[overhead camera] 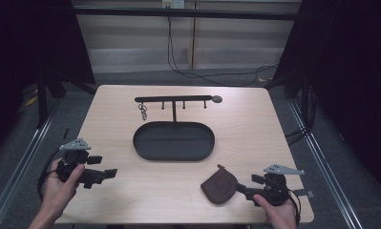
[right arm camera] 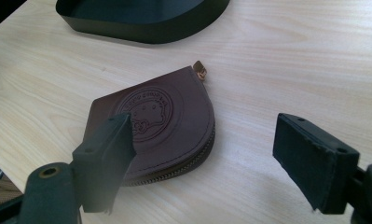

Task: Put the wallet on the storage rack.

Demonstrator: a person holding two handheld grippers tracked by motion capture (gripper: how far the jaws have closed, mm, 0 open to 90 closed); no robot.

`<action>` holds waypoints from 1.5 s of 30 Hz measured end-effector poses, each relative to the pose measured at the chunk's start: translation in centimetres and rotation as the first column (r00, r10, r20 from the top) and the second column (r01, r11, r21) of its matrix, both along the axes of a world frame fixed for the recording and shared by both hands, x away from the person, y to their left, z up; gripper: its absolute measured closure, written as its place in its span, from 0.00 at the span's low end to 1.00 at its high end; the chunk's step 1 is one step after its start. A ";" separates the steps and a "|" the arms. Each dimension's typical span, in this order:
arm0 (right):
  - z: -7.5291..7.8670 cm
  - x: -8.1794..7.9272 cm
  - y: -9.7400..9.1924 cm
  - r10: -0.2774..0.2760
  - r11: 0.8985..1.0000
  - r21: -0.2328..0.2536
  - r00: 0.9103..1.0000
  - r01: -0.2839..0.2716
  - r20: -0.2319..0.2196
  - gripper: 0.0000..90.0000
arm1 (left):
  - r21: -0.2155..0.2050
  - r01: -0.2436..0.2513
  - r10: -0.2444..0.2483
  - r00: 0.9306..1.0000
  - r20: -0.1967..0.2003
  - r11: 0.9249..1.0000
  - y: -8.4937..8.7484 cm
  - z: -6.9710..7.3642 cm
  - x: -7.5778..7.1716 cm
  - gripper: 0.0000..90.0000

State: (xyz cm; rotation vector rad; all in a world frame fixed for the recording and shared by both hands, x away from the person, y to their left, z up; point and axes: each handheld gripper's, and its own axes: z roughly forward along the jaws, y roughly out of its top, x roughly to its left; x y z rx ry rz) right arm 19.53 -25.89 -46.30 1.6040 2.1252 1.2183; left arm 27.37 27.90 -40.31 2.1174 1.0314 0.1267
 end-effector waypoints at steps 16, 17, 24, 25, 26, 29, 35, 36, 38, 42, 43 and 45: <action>0.6 1.4 1.8 0.106 0.992 -0.057 0.992 -0.110 -0.073 0.33 | -0.079 -0.058 0.058 0.998 0.002 0.995 0.9 -6.0 -4.6 0.19; 0.4 1.4 1.9 0.115 0.990 -0.065 0.989 -0.122 -0.091 0.34 | -0.086 -0.035 0.035 0.999 0.001 0.996 0.8 -6.2 -4.7 0.19; 1.5 2.7 3.0 0.173 0.970 -0.142 0.969 -0.199 -0.174 0.28 | -0.052 0.012 -0.012 1.000 -0.006 0.999 -0.3 -6.7 -4.9 0.23; 1.5 2.7 3.0 0.173 0.970 -0.142 0.969 -0.199 -0.174 0.28 | -0.050 0.020 -0.021 1.000 -0.008 0.999 -0.5 -6.8 -4.9 0.23; 1.6 3.0 3.1 0.187 0.964 -0.150 0.963 -0.218 -0.196 0.26 | -0.055 0.025 -0.026 1.000 -0.008 0.998 -0.5 -6.7 -4.9 0.23; 2.0 3.8 3.8 0.190 0.953 -0.182 0.946 -0.242 -0.262 0.24 | -0.056 0.024 -0.024 1.000 -0.005 0.998 -0.5 -6.7 -4.9 0.23; 2.3 5.8 4.5 0.208 0.942 -0.173 0.907 -0.286 -0.366 0.19 | -0.058 0.035 -0.034 0.999 0.012 0.998 -0.4 -6.7 -4.7 0.23; 2.4 6.1 4.7 0.211 0.941 -0.172 0.902 -0.291 -0.376 0.19 | -0.056 0.038 -0.038 0.999 0.011 0.998 -0.5 -6.7 -4.7 0.23; 2.3 6.6 5.0 0.217 0.934 -0.179 0.887 -0.310 -0.409 0.20 | -0.053 0.042 -0.042 0.999 0.010 0.998 -0.5 -6.7 -4.6 0.23; 2.1 7.4 5.6 0.219 0.919 -0.199 0.862 -0.339 -0.458 0.20 | -0.048 0.038 -0.038 0.999 0.007 0.998 -0.5 -6.7 -4.6 0.23; 2.0 7.6 5.7 0.220 0.917 -0.200 0.855 -0.346 -0.471 0.20 | -0.049 0.035 -0.035 0.999 0.003 0.998 -0.5 -6.7 -4.6 0.23; 1.8 8.1 5.8 0.216 0.912 -0.209 0.845 -0.354 -0.490 0.21 | -0.050 0.038 -0.038 0.999 0.003 0.998 -0.4 -6.7 -4.5 0.23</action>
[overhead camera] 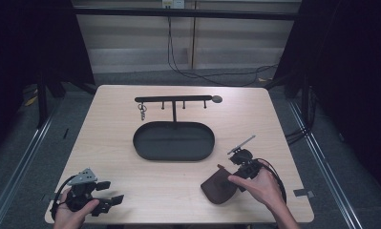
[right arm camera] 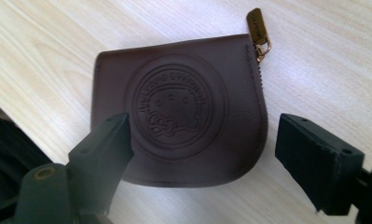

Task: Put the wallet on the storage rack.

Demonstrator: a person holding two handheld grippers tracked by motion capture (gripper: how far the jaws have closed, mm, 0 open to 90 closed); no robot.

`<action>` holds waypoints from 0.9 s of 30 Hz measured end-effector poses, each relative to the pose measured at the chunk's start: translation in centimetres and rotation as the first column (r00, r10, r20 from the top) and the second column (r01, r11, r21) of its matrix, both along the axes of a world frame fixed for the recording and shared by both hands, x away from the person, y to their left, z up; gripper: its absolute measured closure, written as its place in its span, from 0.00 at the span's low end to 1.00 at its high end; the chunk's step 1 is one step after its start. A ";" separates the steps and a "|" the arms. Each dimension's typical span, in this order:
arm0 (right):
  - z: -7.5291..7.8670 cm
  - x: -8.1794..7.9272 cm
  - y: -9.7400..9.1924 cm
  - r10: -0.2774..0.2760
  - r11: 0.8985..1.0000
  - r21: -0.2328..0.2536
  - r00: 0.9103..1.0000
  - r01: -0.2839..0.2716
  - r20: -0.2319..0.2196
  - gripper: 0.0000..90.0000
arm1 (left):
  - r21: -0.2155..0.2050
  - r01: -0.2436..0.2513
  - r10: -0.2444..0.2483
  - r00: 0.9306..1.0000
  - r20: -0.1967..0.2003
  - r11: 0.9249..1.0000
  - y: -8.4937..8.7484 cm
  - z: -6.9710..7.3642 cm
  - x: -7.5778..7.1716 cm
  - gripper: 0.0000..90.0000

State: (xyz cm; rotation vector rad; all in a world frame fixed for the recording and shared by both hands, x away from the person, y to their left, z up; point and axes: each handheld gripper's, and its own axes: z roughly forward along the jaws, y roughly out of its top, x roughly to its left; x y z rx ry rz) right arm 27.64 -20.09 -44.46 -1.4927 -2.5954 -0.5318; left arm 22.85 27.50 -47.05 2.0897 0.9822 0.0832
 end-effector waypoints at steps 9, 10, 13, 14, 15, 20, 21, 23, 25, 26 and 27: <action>-0.7 1.0 1.2 0.036 0.997 -0.058 0.996 -0.041 -0.081 0.21 | 0.004 0.005 -0.005 1.000 -0.003 1.000 0.1 0.0 0.0 0.23; -0.7 1.0 1.2 0.036 0.997 -0.058 0.996 -0.041 -0.081 0.21 | 0.004 0.005 -0.005 1.000 -0.003 1.000 0.1 0.0 0.0 0.23; -1.3 1.2 1.6 0.043 0.995 -0.089 0.993 -0.053 -0.108 0.20 | 0.001 -0.005 0.005 1.000 0.004 1.000 0.1 0.1 0.0 0.24; -1.4 1.2 1.7 0.049 0.994 -0.092 0.992 -0.059 -0.114 0.20 | 0.003 -0.003 0.003 1.000 0.000 1.000 0.1 0.1 0.0 0.24; -1.5 1.2 1.7 0.054 0.994 -0.087 0.992 -0.064 -0.111 0.19 | 0.003 -0.001 0.001 1.000 -0.002 1.000 0.2 0.1 0.0 0.24; -1.8 1.5 1.8 0.060 0.995 -0.075 0.989 -0.071 -0.137 0.19 | 0.000 -0.001 0.001 1.000 0.005 1.000 0.2 0.1 0.0 0.24; -1.8 1.6 1.7 0.061 0.995 -0.075 0.988 -0.072 -0.141 0.19 | -0.002 -0.004 0.004 1.000 0.003 1.000 0.2 0.1 0.0 0.24; -1.9 1.7 1.7 0.060 0.995 -0.070 0.986 -0.071 -0.152 0.19 | 0.000 -0.003 0.003 1.000 0.001 1.000 0.2 0.1 0.0 0.24; -2.1 1.9 1.6 0.063 0.995 -0.060 0.986 -0.073 -0.157 0.19 | 0.006 0.002 -0.002 1.000 0.003 1.000 0.1 0.1 0.0 0.24; -2.1 2.0 1.6 0.060 0.996 -0.059 0.983 -0.071 -0.172 0.19 | 0.006 0.007 -0.007 1.000 0.003 1.000 0.1 0.1 0.0 0.24; -2.2 2.1 1.6 0.061 0.996 -0.051 0.981 -0.071 -0.182 0.19 | 0.006 0.007 -0.007 1.000 -0.002 1.000 0.1 0.1 0.0 0.24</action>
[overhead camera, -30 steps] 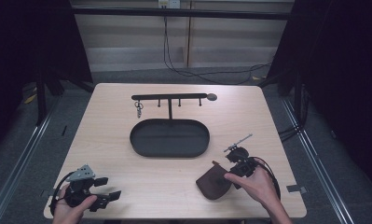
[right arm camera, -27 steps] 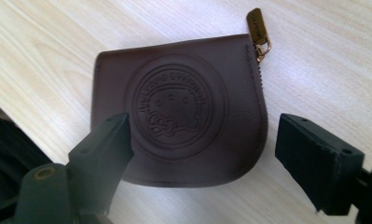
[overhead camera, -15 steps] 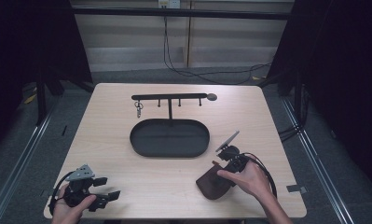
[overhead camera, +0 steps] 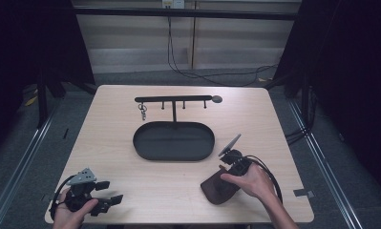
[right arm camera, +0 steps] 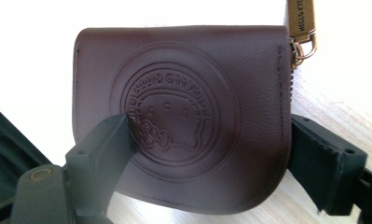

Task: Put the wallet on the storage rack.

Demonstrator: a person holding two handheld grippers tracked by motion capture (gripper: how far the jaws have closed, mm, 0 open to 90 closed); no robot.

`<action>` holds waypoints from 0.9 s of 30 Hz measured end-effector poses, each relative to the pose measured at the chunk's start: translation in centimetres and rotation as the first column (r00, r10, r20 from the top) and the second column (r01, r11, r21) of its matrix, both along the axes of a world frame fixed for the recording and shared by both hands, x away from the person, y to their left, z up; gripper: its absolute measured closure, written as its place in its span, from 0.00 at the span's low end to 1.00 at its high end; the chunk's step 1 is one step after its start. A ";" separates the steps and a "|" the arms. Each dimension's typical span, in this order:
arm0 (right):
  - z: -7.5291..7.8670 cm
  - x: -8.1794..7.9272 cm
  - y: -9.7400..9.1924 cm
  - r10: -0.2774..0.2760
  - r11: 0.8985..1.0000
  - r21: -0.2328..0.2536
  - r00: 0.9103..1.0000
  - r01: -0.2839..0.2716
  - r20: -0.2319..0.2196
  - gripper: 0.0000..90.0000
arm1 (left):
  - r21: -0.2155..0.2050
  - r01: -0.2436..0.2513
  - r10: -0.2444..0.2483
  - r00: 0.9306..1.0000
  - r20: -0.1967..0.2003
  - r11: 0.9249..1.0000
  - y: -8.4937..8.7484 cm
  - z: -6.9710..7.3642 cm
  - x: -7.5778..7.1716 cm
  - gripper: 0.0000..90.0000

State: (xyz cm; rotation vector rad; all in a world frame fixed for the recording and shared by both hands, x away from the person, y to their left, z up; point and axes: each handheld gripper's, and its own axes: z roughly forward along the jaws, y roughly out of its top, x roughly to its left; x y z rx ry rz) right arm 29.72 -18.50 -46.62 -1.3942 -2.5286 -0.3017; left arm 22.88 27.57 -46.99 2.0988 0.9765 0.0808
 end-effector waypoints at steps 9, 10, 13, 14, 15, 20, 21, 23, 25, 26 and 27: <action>0.0 0.4 0.1 -0.006 1.000 0.004 0.999 0.006 -0.032 0.25 | -0.005 0.000 0.000 1.000 0.002 1.000 0.1 0.0 0.0 0.24; 0.2 0.4 0.0 -0.010 1.000 -0.002 1.000 0.010 -0.020 0.30 | -0.007 -0.002 0.002 1.000 -0.001 1.000 0.1 0.0 0.0 0.24; 0.7 0.4 -0.3 -0.021 1.000 -0.013 1.000 0.021 -0.001 0.37 | -0.003 0.001 -0.001 1.000 0.002 1.000 0.1 0.1 0.0 0.24; 0.7 0.4 -0.2 -0.014 1.000 -0.017 1.000 0.015 0.007 0.38 | -0.001 0.001 -0.001 1.000 0.003 1.000 0.1 0.1 -0.1 0.24; 0.8 0.4 -0.1 -0.014 1.000 -0.022 1.000 0.014 0.010 0.38 | 0.011 0.003 -0.003 1.000 0.010 1.000 0.0 0.1 -0.1 0.24; 1.4 0.3 0.0 -0.017 0.999 -0.043 0.999 0.019 0.030 0.46 | 0.016 0.002 -0.002 1.000 0.015 1.000 0.0 0.1 -0.1 0.25; 1.4 0.3 -0.1 -0.023 0.999 -0.036 0.999 0.024 0.032 0.48 | 0.016 0.002 -0.003 1.000 0.014 1.000 0.0 0.1 -0.1 0.25; 1.6 0.3 -0.2 -0.027 0.999 -0.037 0.999 0.029 0.031 0.49 | 0.014 0.003 -0.003 1.000 0.013 1.000 0.0 0.1 -0.1 0.25; 1.7 0.3 -0.2 -0.030 0.999 -0.040 0.999 0.031 0.037 0.51 | 0.012 0.002 -0.002 1.000 0.012 1.000 0.0 0.1 -0.1 0.25; 1.9 0.3 -0.4 -0.039 0.999 -0.025 0.998 0.041 0.050 0.57 | 0.013 0.005 -0.005 1.000 0.011 1.000 0.1 0.1 -0.1 0.25; 1.9 0.3 -0.4 -0.039 0.999 -0.025 0.998 0.041 0.050 0.57 | 0.012 0.005 -0.005 1.000 0.011 1.000 0.0 0.1 -0.1 0.25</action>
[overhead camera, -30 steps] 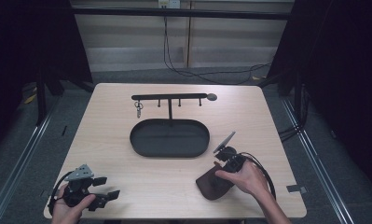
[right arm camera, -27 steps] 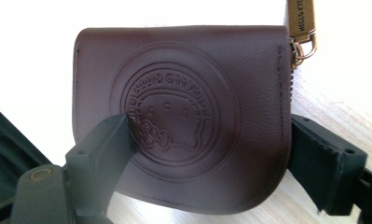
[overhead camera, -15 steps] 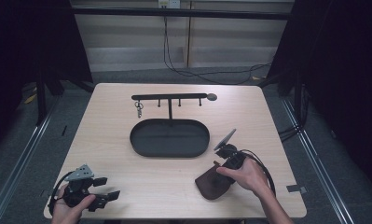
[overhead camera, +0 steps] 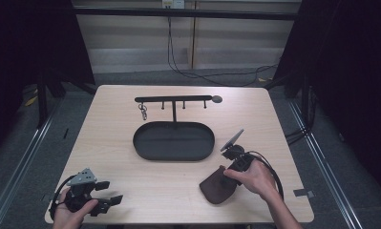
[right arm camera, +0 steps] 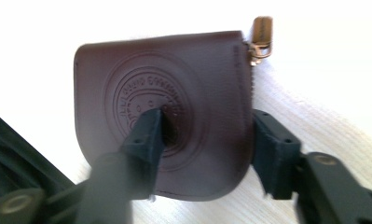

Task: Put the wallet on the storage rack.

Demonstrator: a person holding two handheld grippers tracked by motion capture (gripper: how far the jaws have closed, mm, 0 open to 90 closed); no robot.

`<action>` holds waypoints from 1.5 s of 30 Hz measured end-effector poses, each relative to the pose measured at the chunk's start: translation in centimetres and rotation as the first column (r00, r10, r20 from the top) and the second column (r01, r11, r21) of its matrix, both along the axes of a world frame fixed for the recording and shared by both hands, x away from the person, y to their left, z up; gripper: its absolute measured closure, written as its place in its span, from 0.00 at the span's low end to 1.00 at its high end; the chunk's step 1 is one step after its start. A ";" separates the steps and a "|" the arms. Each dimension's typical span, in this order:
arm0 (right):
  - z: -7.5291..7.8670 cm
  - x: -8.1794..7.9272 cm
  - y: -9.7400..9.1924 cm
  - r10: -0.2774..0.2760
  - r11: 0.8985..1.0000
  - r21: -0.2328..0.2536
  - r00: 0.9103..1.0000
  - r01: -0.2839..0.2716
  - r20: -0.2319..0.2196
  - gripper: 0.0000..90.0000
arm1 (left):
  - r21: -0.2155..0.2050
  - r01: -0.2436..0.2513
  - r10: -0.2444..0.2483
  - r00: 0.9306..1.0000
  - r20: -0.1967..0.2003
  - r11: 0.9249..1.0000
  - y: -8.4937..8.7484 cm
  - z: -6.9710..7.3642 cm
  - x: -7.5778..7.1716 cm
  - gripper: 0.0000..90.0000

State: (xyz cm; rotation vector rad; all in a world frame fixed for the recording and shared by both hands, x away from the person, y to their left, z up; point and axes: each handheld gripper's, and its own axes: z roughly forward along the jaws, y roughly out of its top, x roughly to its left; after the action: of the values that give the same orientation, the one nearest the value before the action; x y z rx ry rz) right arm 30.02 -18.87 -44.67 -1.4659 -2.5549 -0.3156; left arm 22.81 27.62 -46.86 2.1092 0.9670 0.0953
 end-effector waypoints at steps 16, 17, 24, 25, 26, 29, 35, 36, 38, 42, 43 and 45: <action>3.3 0.4 0.1 -0.010 0.999 0.040 0.997 0.007 0.071 0.82 | -0.008 -0.002 0.002 1.000 0.000 1.000 0.1 0.0 0.0 0.25; 3.5 0.4 0.2 -0.006 1.000 0.012 0.997 0.005 0.079 0.82 | -0.011 -0.006 0.006 1.000 0.003 1.000 0.1 0.1 0.0 0.25; 4.6 0.8 0.4 0.001 1.000 0.016 0.997 -0.002 0.083 0.86 | -0.013 -0.002 0.002 1.000 0.000 1.000 0.1 0.1 0.0 0.25; 4.8 0.9 0.5 -0.001 1.000 0.015 0.996 0.000 0.084 0.87 | -0.014 -0.004 0.004 1.000 0.001 1.000 0.1 0.1 0.0 0.25; 5.1 0.9 0.6 -0.004 1.000 0.010 0.996 0.003 0.092 0.87 | -0.015 -0.004 0.004 1.000 0.001 1.000 0.2 0.1 0.0 0.25; 6.1 1.1 0.9 -0.006 1.000 -0.009 0.993 0.007 0.115 0.89 | -0.022 -0.009 0.009 1.000 0.001 1.000 0.3 0.1 0.0 0.25; 6.6 1.5 1.0 -0.011 1.000 -0.020 0.994 0.013 0.111 0.90 | -0.022 -0.005 0.005 1.000 -0.002 1.000 0.3 0.1 0.0 0.25; 6.7 1.6 0.9 -0.019 1.000 -0.018 0.994 0.021 0.111 0.90 | -0.021 -0.003 0.003 1.000 -0.002 1.000 0.3 0.1 0.0 0.25; 6.8 1.7 1.0 -0.023 0.999 -0.020 0.994 0.025 0.111 0.91 | -0.024 -0.005 0.005 1.000 -0.001 1.000 0.3 0.1 0.0 0.25; 7.4 1.9 1.1 -0.014 0.999 -0.035 0.993 0.018 0.114 0.91 | -0.025 -0.006 0.006 1.000 -0.003 1.000 0.4 0.1 0.1 0.25; 7.6 1.9 1.1 -0.021 0.999 -0.038 0.993 0.026 0.118 0.91 | -0.025 -0.006 0.006 1.000 -0.004 1.000 0.4 0.1 0.1 0.25; 7.9 2.1 1.0 -0.019 0.999 -0.045 0.992 0.024 0.124 0.91 | -0.026 -0.003 0.003 1.000 -0.002 1.000 0.4 0.1 0.1 0.25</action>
State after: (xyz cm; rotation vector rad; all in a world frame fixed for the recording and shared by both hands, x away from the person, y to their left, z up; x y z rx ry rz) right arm 32.08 -17.83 -36.74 -1.5369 -2.6617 -0.3633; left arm 22.88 28.02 -46.72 2.0849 0.9670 0.0822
